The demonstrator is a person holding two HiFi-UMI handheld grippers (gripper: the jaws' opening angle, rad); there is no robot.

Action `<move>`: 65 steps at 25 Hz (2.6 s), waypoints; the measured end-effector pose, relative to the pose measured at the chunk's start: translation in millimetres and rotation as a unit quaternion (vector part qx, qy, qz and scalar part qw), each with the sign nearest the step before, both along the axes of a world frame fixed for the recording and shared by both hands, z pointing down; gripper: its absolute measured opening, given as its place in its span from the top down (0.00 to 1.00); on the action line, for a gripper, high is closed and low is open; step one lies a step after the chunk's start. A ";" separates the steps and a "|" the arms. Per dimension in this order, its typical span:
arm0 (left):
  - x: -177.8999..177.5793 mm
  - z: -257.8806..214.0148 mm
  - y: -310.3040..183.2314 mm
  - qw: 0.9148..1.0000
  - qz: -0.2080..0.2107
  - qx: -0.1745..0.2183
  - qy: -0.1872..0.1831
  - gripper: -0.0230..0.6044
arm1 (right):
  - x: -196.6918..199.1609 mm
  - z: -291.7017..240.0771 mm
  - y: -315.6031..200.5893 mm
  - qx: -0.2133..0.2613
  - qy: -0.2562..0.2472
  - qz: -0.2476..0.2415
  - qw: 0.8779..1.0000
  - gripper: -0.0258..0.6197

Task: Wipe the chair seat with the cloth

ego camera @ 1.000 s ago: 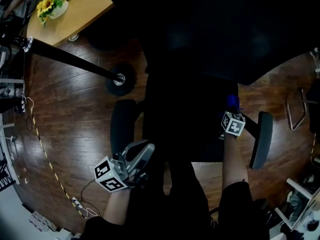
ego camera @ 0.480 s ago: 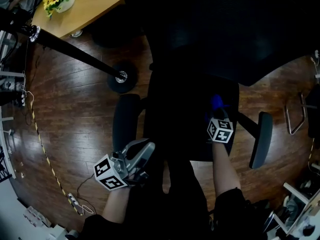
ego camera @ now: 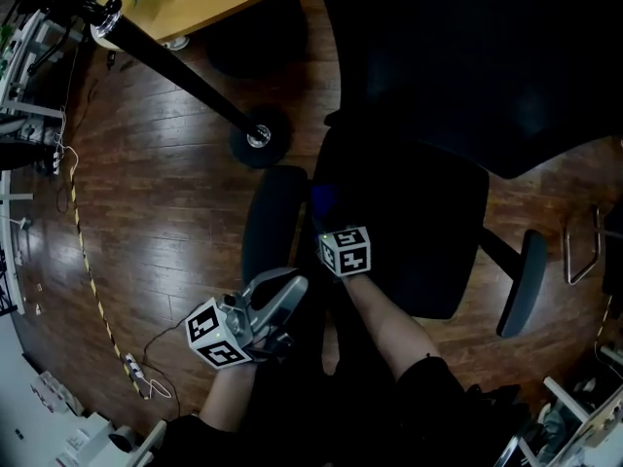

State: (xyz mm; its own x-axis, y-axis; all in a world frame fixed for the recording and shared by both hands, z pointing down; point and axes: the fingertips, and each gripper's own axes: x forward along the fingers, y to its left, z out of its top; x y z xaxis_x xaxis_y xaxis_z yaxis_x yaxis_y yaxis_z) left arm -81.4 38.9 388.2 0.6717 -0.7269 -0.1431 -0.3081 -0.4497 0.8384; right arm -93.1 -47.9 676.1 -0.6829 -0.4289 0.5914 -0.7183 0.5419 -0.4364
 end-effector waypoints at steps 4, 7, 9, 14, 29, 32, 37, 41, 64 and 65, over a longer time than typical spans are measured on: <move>-6.3 -0.4 7.3 1.000 -0.005 0.001 -0.001 0.97 | -17.6 16.9 9.1 -0.013 0.030 -0.029 0.999 0.86; -7.8 -0.6 10.1 1.000 -0.001 0.000 -0.004 0.97 | -7.5 17.3 7.9 0.000 0.036 -0.010 0.999 0.87; -6.6 -3.0 9.7 1.000 0.002 0.002 -0.003 0.97 | 10.3 21.2 6.4 0.006 0.049 0.007 0.999 0.87; 0.1 -5.9 7.2 1.000 0.016 0.004 -0.006 0.97 | 103.7 40.1 3.3 -0.007 0.092 0.085 0.992 0.87; 38.1 -15.0 -4.2 0.997 0.075 0.011 -0.008 0.97 | 407.1 26.1 11.2 -0.023 0.206 0.273 0.940 0.87; 42.2 -18.3 -4.1 0.997 0.078 0.015 -0.008 0.97 | 408.6 21.1 9.4 -0.022 0.196 0.283 0.939 0.87; 31.6 -17.8 0.3 0.997 0.076 0.017 -0.008 0.97 | 367.1 -6.8 13.6 0.016 0.078 0.326 0.942 0.87; 19.9 -17.0 0.8 0.998 0.059 0.017 -0.009 0.97 | 258.3 -27.0 31.2 0.027 0.002 0.252 0.967 0.87; -1.2 -16.3 8.1 0.999 0.023 0.021 0.005 0.97 | 53.7 36.4 78.7 -0.051 0.033 0.030 0.998 0.87; 2.5 -15.8 7.5 0.999 0.028 0.021 0.004 0.97 | 78.5 41.2 76.6 -0.054 0.039 0.051 0.997 0.87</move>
